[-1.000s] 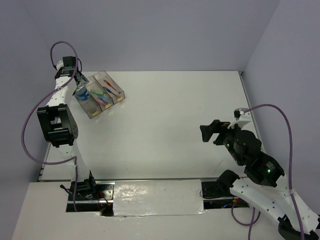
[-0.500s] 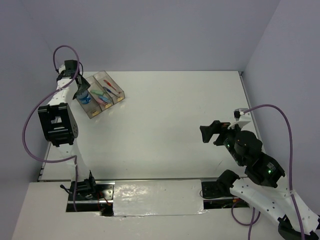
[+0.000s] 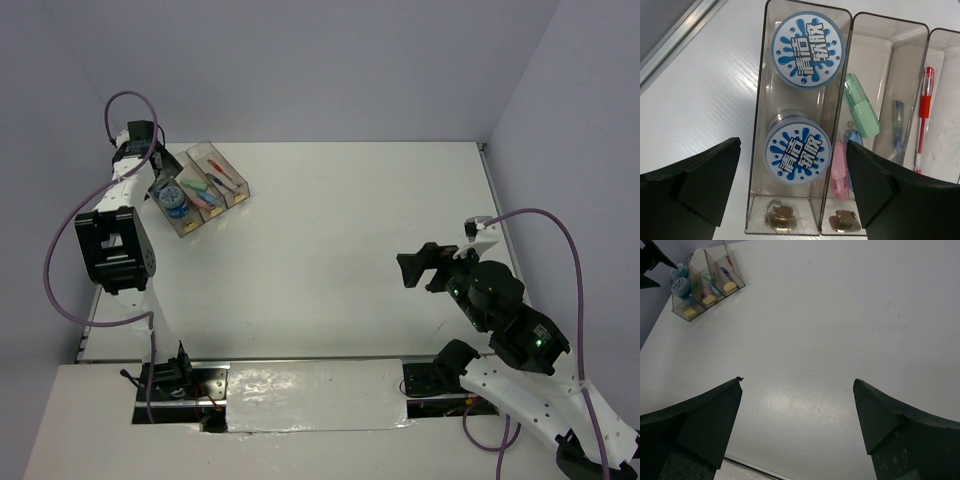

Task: Sort the stationery into containers
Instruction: Place the stationery in the storage box, then reset both arms

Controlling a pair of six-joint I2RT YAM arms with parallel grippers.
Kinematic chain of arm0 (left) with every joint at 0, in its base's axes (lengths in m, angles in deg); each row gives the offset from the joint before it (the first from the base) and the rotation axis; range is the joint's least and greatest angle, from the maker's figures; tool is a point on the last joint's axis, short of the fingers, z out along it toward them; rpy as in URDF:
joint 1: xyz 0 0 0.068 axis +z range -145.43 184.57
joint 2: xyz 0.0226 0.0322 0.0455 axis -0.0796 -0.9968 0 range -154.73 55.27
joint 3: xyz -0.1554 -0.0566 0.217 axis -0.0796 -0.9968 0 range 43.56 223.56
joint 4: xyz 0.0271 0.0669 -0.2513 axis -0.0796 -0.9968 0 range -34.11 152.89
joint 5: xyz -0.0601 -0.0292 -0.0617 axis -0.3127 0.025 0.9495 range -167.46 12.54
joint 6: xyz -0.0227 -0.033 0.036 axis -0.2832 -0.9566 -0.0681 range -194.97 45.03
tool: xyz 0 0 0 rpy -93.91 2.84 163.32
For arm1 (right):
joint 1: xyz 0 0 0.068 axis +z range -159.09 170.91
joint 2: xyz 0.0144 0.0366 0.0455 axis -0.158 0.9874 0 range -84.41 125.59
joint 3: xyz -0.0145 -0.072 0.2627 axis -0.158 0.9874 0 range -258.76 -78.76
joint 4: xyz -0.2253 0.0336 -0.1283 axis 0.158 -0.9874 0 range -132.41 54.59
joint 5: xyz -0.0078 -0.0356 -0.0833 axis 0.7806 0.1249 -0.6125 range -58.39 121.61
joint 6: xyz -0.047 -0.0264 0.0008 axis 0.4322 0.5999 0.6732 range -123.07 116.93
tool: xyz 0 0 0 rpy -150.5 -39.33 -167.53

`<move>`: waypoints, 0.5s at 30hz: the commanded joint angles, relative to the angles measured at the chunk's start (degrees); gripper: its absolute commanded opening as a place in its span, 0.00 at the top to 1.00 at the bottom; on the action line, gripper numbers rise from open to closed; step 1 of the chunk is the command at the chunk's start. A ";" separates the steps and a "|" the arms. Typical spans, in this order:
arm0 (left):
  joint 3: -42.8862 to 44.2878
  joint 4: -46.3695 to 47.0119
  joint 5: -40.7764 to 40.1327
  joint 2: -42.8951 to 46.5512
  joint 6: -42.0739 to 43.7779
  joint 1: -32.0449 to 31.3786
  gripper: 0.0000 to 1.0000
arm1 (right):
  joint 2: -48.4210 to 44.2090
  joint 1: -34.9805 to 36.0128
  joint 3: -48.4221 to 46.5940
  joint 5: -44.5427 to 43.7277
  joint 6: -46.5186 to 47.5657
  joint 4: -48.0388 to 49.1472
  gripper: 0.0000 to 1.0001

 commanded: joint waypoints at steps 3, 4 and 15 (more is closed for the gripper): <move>4.16 -1.76 0.24 6.03 0.85 0.23 0.01 | 1.37 -0.08 -2.76 0.75 1.46 2.67 0.00; 5.14 -2.82 1.02 7.17 1.19 0.23 0.01 | 1.46 0.01 -3.03 0.75 1.55 2.40 0.00; -1.16 -13.82 9.29 30.97 9.80 -0.83 0.01 | 2.08 -0.08 -13.56 -4.51 7.09 -4.00 0.00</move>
